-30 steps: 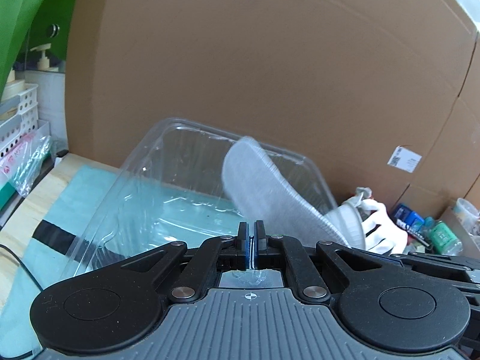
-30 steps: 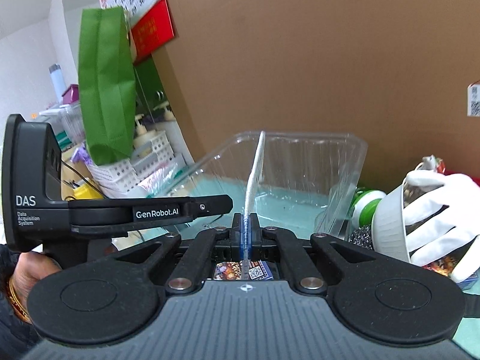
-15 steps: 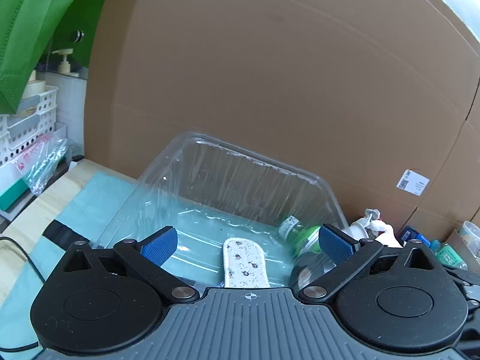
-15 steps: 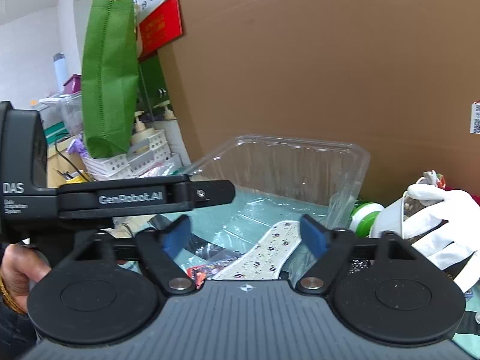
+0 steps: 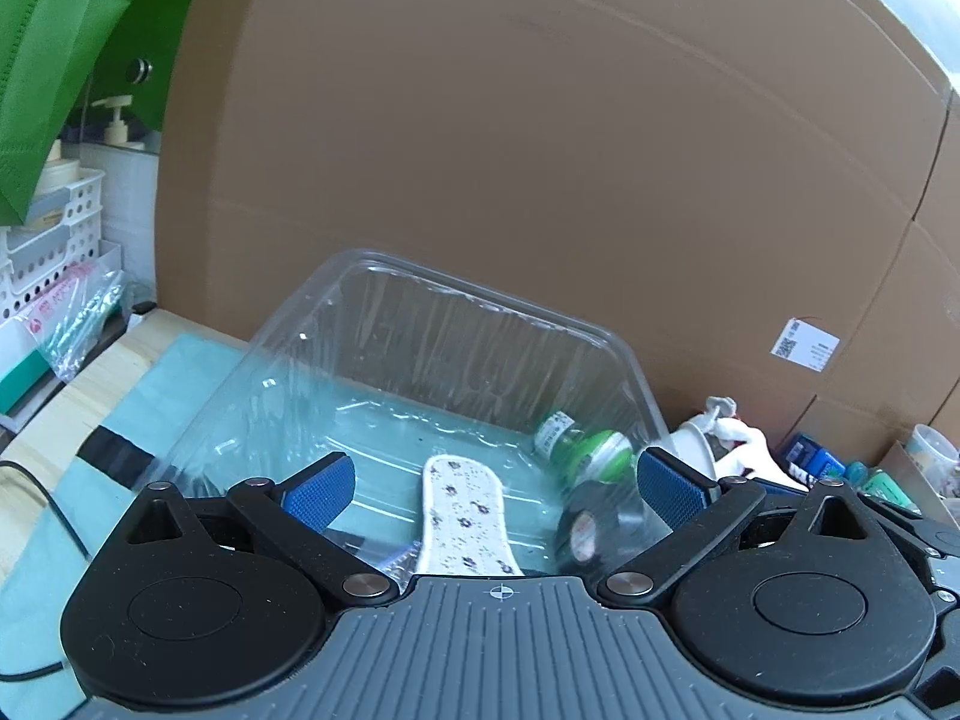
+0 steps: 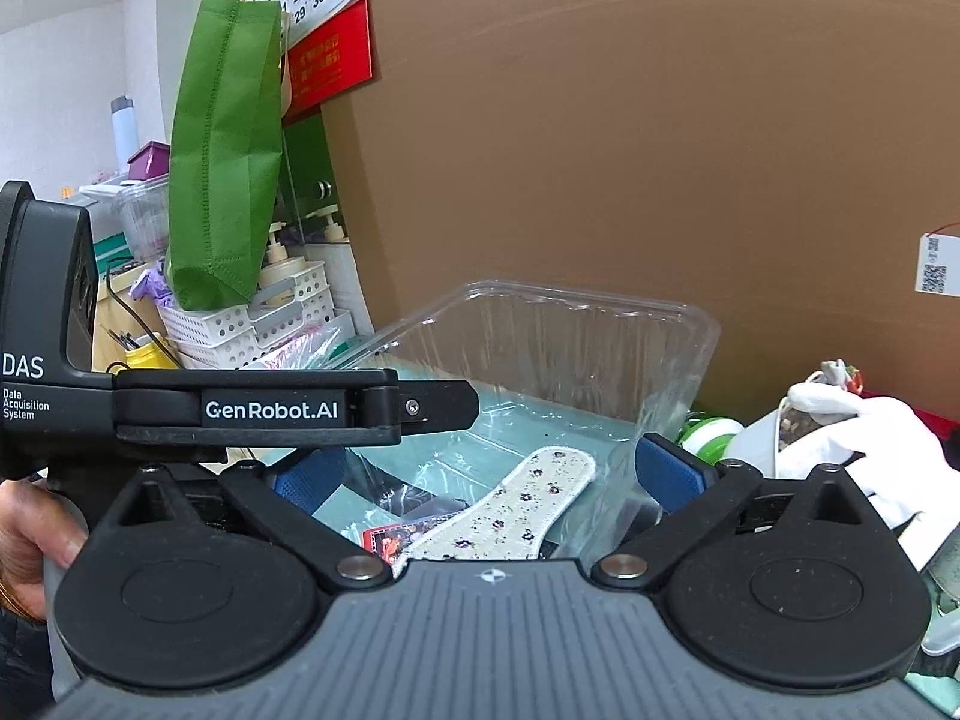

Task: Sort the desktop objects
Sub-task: 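Return both grippers from the tub to the table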

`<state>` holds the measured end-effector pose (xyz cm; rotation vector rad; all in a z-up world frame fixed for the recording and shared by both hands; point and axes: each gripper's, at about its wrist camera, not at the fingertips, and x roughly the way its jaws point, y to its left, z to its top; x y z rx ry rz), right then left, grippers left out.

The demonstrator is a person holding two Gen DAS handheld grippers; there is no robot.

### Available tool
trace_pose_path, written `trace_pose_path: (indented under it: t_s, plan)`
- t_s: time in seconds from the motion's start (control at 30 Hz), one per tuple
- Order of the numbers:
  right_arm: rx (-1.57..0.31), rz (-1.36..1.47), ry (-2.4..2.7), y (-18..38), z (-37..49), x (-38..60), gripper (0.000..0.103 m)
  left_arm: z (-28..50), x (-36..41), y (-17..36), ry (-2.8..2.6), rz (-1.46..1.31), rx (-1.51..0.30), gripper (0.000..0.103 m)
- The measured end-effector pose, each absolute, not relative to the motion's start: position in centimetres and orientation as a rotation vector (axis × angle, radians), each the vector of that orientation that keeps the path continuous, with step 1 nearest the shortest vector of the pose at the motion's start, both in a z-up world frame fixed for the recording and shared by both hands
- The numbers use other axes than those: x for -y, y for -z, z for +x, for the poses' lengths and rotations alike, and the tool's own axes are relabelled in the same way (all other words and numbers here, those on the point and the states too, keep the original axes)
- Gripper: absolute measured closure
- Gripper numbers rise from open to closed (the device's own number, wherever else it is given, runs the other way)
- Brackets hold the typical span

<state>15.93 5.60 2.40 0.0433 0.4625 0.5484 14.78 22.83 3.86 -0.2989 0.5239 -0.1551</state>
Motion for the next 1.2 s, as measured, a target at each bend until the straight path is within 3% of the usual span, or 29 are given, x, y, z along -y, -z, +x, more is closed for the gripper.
trace_pose_path:
  t_s: [0.73, 1.2]
  plan:
    - [-0.384, 0.066, -0.481, -3.7, 9.0, 1.8, 0.0, 8.0, -12.0, -6.3, 0.313, -0.218, -0.459, 0.0]
    - [-0.444, 0.133, -0.317, 0.5, 3.4, 11.3, 0.0, 5.8, -1.0, -1.0, 0.5, -0.226, -0.597, 0.0]
